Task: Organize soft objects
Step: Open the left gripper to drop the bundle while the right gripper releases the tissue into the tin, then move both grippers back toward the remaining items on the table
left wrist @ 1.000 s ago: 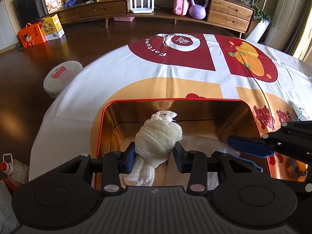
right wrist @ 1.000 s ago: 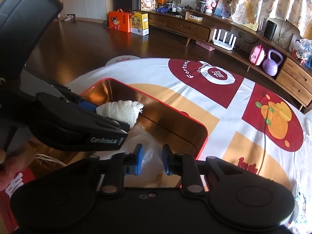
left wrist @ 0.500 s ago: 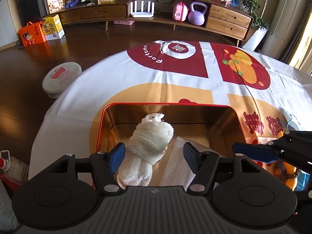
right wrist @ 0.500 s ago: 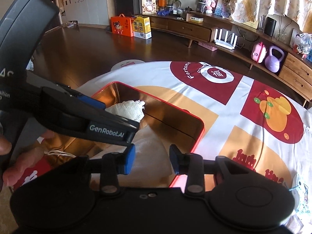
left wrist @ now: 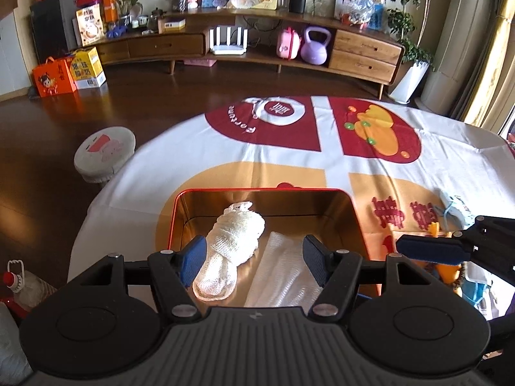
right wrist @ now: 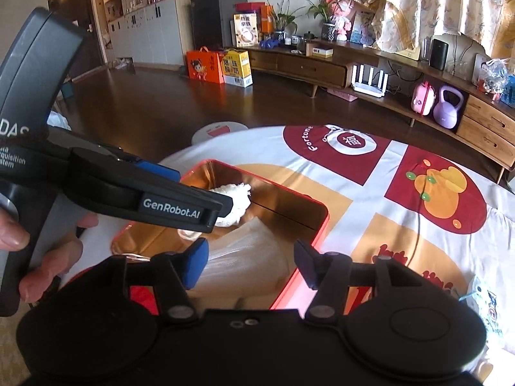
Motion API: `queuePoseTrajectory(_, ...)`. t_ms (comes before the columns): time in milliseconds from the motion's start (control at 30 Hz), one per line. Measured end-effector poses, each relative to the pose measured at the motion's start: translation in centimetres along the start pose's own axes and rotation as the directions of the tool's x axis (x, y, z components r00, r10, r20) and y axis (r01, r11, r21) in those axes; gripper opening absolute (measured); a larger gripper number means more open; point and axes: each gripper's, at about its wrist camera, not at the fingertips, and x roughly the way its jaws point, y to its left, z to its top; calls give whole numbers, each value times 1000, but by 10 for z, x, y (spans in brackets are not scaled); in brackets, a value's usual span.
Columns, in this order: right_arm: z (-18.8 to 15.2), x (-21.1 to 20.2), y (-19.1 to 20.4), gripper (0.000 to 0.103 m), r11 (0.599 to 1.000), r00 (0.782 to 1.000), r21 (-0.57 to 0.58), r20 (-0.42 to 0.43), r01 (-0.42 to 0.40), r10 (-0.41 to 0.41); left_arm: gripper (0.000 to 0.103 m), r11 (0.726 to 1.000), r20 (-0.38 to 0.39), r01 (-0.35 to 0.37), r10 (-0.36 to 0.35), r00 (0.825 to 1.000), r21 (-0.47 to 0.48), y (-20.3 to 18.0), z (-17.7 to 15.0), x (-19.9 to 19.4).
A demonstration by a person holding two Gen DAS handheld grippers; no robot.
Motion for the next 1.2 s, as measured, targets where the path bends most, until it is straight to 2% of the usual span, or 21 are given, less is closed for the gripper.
queuePoseTrajectory(267,-8,-36,-1,69,1000,999,17,43,-10,9,66,1000,66,13,-14,998,13,-15,-6,-32)
queuePoseTrajectory(367,-12,-49,-5,72,999,998,33,55,-9,7,75,1000,92,26,-28,995,16,-22,-10,-44)
queuePoseTrajectory(667,-33,-89,-26,86,991,995,132,96,-24,11,75,998,138,57,-61,989,30,-44,-25,-68)
queuePoseTrajectory(933,-58,-125,-44,97,981,989,196,144,2,-31,75,994,171,102,-107,980,36,-69,-40,-83)
queuePoseTrajectory(1000,-64,-133,-49,101,978,987,207,155,10,-43,81,992,172,118,-124,977,44,-76,-44,-86)
queuePoseTrajectory(1200,-85,-156,-65,103,972,978,225,176,67,-109,83,987,177,146,-156,972,69,-96,-57,-92)
